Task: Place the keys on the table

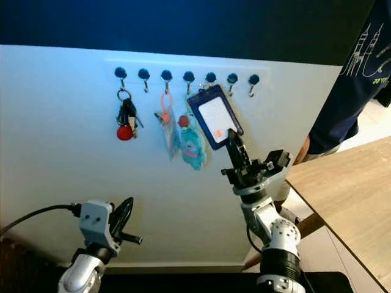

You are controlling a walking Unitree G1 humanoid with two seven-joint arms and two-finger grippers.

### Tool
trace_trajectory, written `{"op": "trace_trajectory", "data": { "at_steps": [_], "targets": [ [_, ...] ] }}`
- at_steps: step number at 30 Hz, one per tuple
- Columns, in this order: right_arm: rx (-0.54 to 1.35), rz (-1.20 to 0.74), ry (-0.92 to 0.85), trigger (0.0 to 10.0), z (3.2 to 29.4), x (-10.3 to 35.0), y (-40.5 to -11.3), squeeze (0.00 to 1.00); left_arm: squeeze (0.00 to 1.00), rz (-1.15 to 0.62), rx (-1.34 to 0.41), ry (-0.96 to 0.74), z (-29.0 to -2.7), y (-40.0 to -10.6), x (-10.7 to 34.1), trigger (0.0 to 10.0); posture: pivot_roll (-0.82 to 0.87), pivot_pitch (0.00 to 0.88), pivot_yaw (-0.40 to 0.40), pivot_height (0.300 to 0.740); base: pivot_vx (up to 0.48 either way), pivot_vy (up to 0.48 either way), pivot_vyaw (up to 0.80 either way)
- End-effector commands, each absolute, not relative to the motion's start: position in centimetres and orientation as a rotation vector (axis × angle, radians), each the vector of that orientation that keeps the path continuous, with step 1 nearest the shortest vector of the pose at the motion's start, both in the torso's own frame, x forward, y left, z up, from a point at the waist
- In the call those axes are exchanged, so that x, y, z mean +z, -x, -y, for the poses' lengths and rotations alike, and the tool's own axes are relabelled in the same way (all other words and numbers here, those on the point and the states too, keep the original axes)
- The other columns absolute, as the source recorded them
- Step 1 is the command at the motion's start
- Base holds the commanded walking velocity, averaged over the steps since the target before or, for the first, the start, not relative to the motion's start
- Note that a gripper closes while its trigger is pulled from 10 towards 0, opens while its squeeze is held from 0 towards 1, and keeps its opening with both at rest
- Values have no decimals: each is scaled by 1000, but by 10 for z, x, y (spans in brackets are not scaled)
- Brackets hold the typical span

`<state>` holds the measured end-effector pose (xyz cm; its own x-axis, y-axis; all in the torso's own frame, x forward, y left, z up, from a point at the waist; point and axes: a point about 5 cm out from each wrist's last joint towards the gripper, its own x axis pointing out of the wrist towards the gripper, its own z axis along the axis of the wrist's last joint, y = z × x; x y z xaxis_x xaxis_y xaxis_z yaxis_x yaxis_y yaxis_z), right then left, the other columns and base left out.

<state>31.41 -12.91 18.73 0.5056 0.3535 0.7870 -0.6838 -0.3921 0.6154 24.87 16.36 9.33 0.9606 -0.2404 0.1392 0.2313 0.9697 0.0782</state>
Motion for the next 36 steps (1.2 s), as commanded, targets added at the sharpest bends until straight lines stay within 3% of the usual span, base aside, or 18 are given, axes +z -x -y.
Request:
{"op": "trace_trajectory", "data": {
  "at_steps": [1,5,10,17,24,28,36],
  "targets": [
    [1154,315,-1622,9216,132,191,-312,0,0,159,-250,-64,-161,-248,95,10000,145,73,-74,740,0,0,0],
    [1131,308,-1596,10000,130,193,-316,0,0,156,-252,-64,-161,-248,95,10000,145,72,-73,740,0,0,0],
    [1089,299,-1576,10000,128,194,-324,0,0,154,-255,-66,-161,-249,95,10000,144,72,-70,740,0,0,0],
    [1349,209,-1407,10000,103,211,-307,0,0,159,-251,-70,-163,-249,96,10000,151,72,-72,740,0,0,0],
    [1473,82,-1257,10000,86,205,-286,0,0,163,-249,-69,-163,-248,97,10000,151,73,-72,740,0,0,0],
    [1440,102,-1257,10000,90,203,-286,0,0,163,-251,-69,-163,-248,97,10000,150,73,-71,740,0,0,0],
    [1307,257,-1246,10000,127,209,-284,0,0,157,-262,-71,-162,-248,96,10000,148,72,-69,740,0,0,0]
  ]
}}
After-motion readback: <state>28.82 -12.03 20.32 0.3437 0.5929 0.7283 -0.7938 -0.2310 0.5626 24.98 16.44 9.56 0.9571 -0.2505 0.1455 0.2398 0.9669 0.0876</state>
